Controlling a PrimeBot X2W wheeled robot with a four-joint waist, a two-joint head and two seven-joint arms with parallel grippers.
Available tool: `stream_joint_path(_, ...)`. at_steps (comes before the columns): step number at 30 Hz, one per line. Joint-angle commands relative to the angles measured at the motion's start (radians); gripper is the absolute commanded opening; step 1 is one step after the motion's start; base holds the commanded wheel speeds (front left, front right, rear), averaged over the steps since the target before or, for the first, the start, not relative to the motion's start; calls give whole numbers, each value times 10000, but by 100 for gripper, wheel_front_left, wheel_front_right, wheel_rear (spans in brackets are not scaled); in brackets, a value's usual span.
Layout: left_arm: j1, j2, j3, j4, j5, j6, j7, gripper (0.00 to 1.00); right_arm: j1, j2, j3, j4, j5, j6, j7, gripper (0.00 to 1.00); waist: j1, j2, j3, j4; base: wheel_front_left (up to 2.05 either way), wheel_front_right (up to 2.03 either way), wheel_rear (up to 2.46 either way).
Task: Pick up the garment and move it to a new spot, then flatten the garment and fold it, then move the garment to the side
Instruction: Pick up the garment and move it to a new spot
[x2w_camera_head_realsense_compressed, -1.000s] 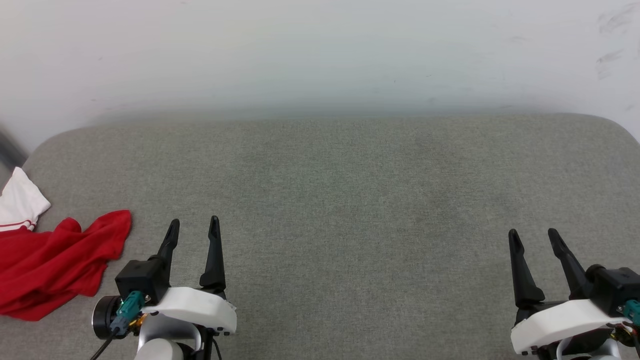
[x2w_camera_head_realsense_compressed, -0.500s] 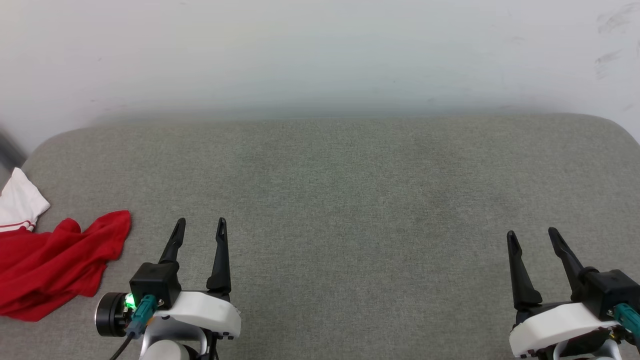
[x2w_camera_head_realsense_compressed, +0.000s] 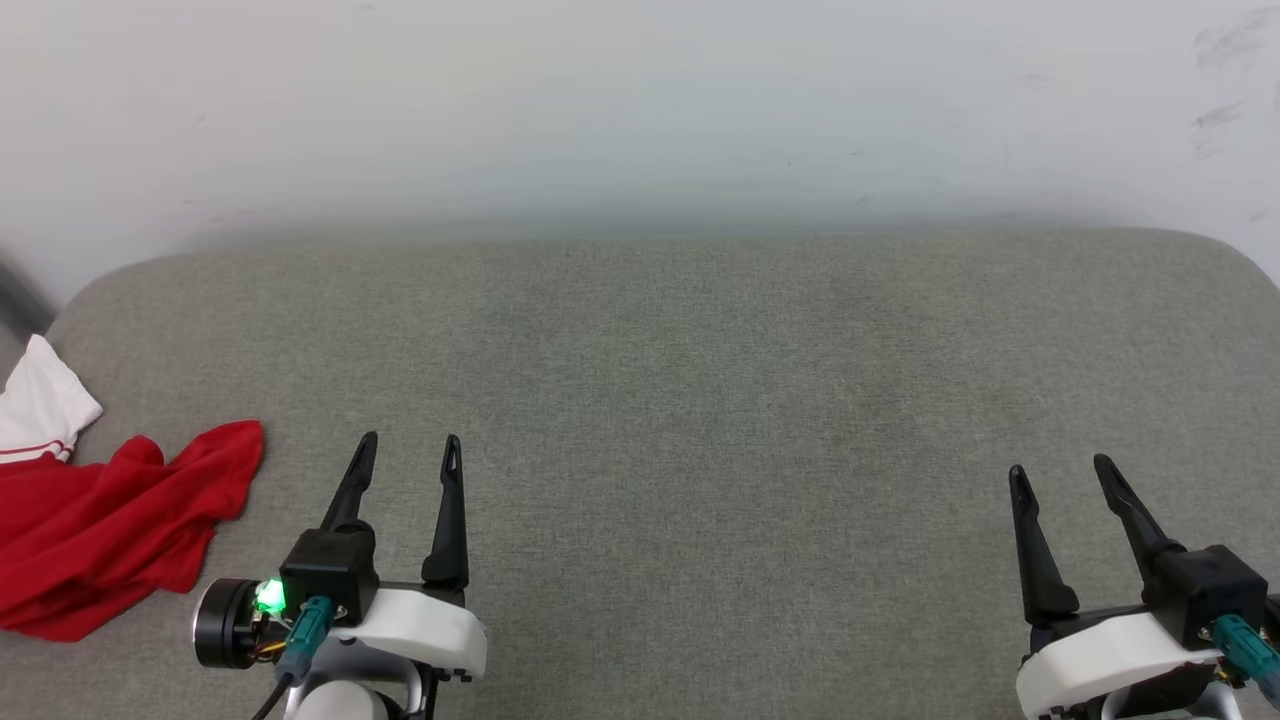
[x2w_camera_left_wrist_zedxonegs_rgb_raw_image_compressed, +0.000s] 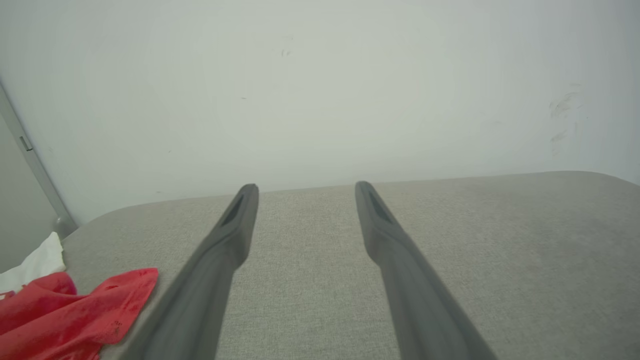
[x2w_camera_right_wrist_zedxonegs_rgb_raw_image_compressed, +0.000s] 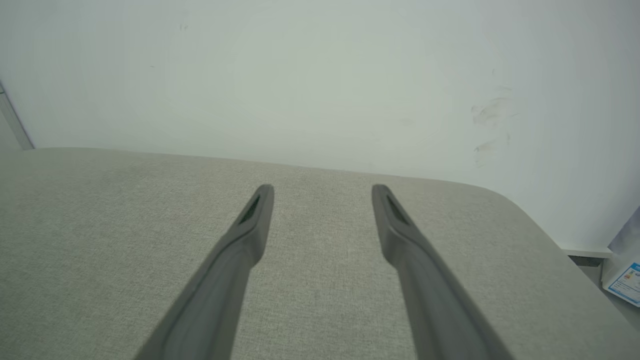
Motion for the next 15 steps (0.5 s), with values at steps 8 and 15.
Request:
stream_joint_path(8,-43,-142,135,84,37,-186,-125,100,131,28,-57,-120,-146,-3,-73,100,0,0,-34,93,0,0,0)
stream_joint_path(15,-93,-273,268,135,21,-180,-115,100,109,29,24,-250,-132,-3,-26,100,0,0,-19,517,0,0,0)
